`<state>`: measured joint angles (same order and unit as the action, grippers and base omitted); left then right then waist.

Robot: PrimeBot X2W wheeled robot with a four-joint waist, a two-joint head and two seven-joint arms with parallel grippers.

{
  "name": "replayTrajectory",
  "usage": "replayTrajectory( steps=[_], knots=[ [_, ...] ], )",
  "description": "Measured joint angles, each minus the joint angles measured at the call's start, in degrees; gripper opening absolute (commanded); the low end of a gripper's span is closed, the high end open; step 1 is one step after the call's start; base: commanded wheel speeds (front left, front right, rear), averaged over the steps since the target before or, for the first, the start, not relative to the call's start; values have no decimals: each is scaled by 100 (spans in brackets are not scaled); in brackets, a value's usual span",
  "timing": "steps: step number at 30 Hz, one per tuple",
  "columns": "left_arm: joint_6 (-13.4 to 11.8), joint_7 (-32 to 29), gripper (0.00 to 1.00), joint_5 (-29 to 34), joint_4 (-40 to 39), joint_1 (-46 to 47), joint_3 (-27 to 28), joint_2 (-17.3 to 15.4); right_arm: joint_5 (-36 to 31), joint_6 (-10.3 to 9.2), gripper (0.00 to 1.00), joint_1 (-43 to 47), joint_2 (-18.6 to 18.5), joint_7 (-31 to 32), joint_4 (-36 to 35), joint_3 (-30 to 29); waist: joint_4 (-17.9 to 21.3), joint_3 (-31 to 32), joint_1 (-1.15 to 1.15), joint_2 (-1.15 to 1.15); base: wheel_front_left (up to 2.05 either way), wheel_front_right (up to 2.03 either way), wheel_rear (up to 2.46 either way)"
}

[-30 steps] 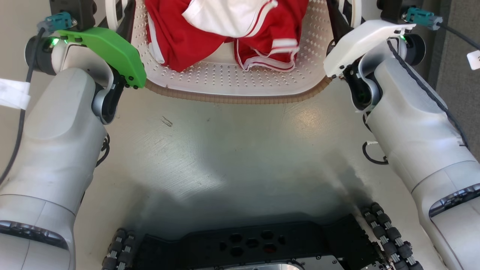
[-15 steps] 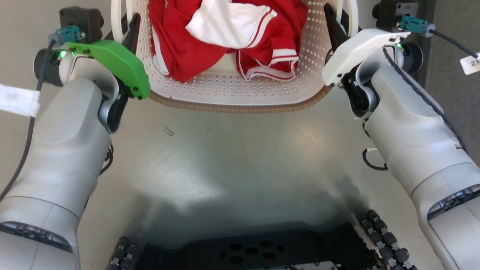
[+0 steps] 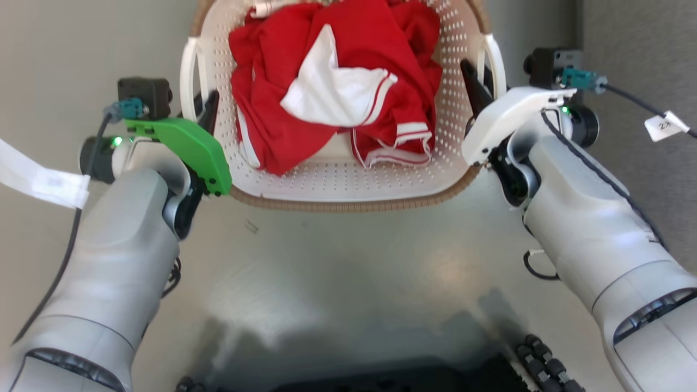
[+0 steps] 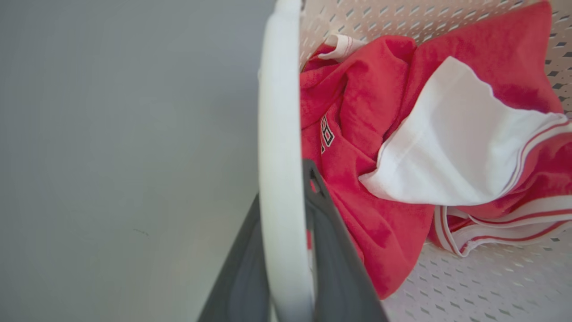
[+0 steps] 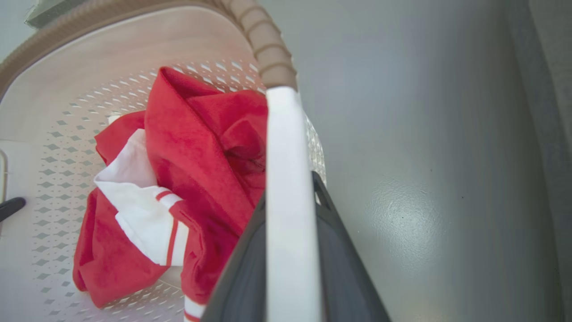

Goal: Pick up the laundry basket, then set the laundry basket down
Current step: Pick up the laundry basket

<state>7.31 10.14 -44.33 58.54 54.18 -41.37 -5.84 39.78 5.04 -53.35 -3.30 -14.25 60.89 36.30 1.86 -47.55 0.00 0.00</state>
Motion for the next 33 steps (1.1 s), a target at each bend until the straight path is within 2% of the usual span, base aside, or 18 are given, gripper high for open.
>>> replayTrajectory(
  steps=[12, 33],
  knots=[
    [0, -165, 0, -312, 203, -433, -119, 146, 381, 51, 0, 473, 1, 94, 169, 276, 40, 872, 0, 0, 0, 0, 0],
    [24, -747, 0, -836, 570, -1376, -348, 327, 1084, 51, 0, 1444, -14, 915, 233, 913, 11, 2685, 0, 0, 0, 0, 0]
  ],
)
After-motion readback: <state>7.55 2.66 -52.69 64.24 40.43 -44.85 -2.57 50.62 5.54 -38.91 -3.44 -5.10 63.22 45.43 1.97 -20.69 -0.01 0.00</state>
